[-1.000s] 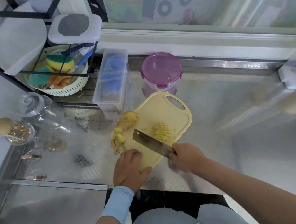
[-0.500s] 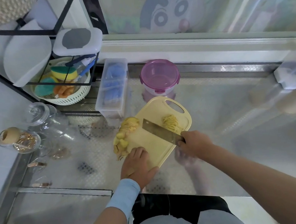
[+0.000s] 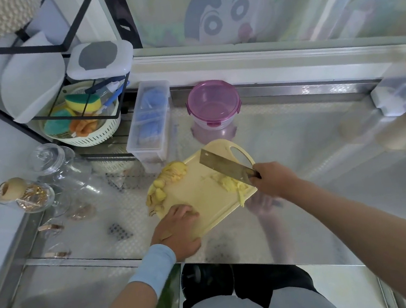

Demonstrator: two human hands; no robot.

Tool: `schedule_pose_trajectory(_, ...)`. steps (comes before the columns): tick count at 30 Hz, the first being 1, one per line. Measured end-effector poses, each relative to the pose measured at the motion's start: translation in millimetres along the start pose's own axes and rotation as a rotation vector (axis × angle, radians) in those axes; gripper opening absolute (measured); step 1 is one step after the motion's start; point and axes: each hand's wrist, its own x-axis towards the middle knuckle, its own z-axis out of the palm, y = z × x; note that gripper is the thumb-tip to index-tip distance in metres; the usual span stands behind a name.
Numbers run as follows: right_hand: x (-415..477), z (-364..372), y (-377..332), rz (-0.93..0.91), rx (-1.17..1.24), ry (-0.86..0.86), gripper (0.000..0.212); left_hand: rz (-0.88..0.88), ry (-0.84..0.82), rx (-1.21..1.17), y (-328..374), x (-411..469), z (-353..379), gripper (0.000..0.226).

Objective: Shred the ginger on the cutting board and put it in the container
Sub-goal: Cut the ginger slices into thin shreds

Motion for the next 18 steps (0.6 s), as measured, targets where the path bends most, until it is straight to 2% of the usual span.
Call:
schedule_pose_trajectory(3, -5, -3, 4, -0.029, 0.029, -0.03, 0.023, 0.021, 0.018, 0.052, -15, -4, -1, 0.06)
schedule_pose_trajectory(6, -10, -5, 10, -0.061, 0.031, -0.059, 0.022, -0.01, -0.02, 0.11, 2, 10, -11, 0.053)
schedule_pose_trajectory(12, -15, -6, 30, -0.031, 0.04, -0.049, 0.019, -0.242, 0.02, -0.137, 92, 64, -12, 0.044)
schedule_pose_trajectory(15, -13, -7, 39, -0.017, 0.055, -0.039, 0.02, -0.266, -0.01, -0.077, 101, 82, -9, 0.043)
schedule_pose_trajectory(18, -9, -7, 42, -0.032, 0.062, -0.06, 0.019, -0.309, 0.004, -0.139, 88, 92, -6, 0.033)
